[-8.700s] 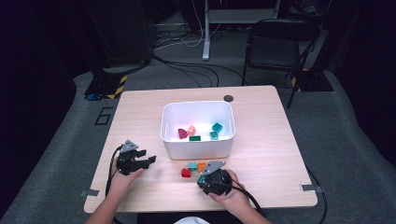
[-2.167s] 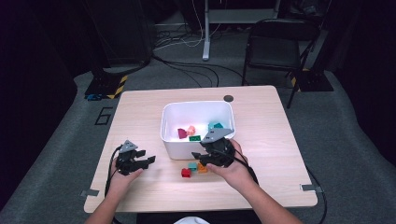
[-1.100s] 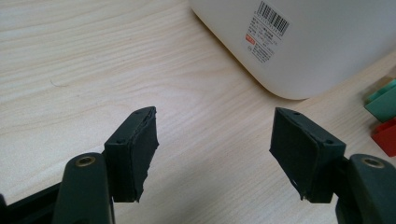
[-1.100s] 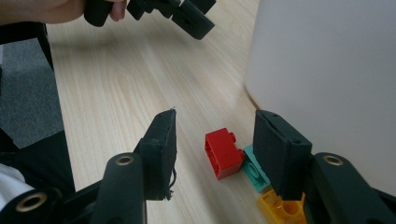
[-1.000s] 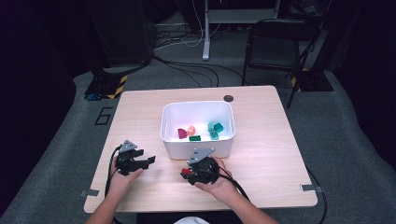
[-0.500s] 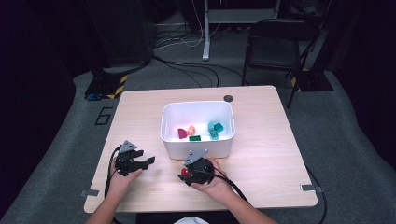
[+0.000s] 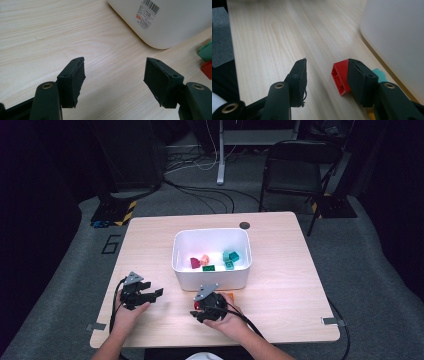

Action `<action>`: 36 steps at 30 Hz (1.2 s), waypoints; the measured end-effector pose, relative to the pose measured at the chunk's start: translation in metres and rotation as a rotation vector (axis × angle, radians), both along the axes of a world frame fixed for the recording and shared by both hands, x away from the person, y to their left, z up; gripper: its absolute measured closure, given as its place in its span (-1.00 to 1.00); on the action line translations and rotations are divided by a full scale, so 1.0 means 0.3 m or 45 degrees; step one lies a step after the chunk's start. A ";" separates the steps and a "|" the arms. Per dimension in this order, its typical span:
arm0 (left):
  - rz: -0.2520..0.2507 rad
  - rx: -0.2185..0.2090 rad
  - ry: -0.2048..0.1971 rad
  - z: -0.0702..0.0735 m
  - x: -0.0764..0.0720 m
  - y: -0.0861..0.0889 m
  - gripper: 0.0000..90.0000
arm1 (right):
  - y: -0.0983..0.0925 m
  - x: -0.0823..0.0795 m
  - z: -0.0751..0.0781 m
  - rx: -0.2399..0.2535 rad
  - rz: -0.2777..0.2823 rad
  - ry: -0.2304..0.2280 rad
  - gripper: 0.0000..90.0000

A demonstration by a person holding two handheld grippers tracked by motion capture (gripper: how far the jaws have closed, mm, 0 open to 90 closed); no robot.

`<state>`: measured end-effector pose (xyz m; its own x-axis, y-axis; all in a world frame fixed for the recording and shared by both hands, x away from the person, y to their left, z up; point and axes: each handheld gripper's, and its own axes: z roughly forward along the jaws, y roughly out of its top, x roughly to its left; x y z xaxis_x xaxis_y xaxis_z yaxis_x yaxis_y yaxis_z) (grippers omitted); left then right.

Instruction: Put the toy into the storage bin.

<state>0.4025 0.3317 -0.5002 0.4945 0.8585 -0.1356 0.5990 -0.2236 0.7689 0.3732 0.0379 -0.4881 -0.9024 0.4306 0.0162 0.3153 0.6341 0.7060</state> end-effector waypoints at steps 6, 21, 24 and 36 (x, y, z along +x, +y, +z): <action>-0.006 0.006 0.005 -0.001 -0.001 -0.003 -0.27 | 0.002 0.010 0.006 0.012 -0.010 -0.031 0.10; -0.006 0.002 0.008 -0.001 0.000 0.001 -0.26 | 0.012 0.030 -0.020 -0.030 -0.021 0.003 0.08; -0.006 0.003 0.008 -0.002 0.000 -0.001 -0.26 | 0.012 0.024 -0.021 -0.034 -0.013 -0.009 0.08; -0.009 0.003 0.012 -0.004 0.002 -0.003 -0.26 | -0.001 0.010 -0.014 -0.023 -0.026 -0.004 0.11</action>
<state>0.4031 0.3309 -0.5012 0.4996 0.8551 -0.1384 0.6048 -0.2299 0.7625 0.3762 0.0377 -0.4923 -0.8936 0.4489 0.0057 0.3261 0.6402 0.6956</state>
